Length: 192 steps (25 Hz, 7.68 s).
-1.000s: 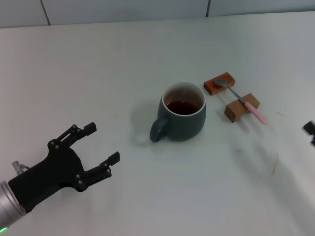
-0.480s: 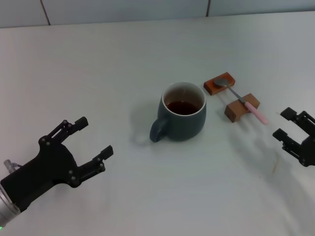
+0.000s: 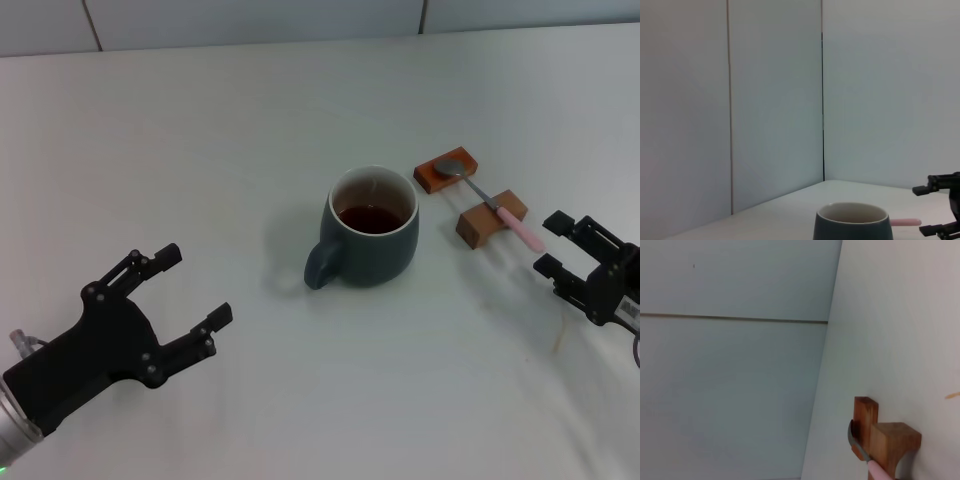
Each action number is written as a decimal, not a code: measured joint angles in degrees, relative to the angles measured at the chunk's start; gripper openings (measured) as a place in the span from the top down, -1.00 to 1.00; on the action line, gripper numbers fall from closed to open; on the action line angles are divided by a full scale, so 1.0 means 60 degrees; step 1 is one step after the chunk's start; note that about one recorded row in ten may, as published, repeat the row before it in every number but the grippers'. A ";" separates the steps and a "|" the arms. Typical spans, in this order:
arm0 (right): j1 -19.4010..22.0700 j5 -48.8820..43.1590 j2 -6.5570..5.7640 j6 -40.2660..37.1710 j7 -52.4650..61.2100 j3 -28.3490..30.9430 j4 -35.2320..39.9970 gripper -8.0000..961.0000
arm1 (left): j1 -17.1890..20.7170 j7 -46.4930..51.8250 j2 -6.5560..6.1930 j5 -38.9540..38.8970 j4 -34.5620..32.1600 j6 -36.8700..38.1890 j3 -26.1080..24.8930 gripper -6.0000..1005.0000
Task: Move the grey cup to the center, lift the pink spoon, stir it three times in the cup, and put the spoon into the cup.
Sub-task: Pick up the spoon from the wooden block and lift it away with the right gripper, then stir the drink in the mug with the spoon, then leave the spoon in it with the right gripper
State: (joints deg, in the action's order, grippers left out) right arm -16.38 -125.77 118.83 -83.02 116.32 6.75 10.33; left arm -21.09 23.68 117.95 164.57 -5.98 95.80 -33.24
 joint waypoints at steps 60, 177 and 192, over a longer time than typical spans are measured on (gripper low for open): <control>-0.0771 0.0083 0.0030 0.1164 -0.0143 -0.0114 -0.0395 0.39 | 0.0087 -0.0014 -0.0011 -0.0036 0.0000 0.0235 -0.0217 -0.72; -0.8919 -0.5481 0.0010 -0.4126 0.1399 -1.2319 0.8040 0.76 | 0.0029 0.0066 0.0015 0.0096 -0.0175 -0.0325 0.0648 -0.72; -0.8961 -0.5938 -0.0031 -0.3944 0.1594 -1.2299 0.7963 0.76 | 0.0000 0.0066 0.0015 0.0096 -0.0170 -0.0336 0.0647 -0.72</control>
State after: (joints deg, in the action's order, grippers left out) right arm -70.14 -161.40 118.64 -106.68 125.89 -67.04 58.11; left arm -21.09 24.08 118.03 165.14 -6.99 93.78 -29.36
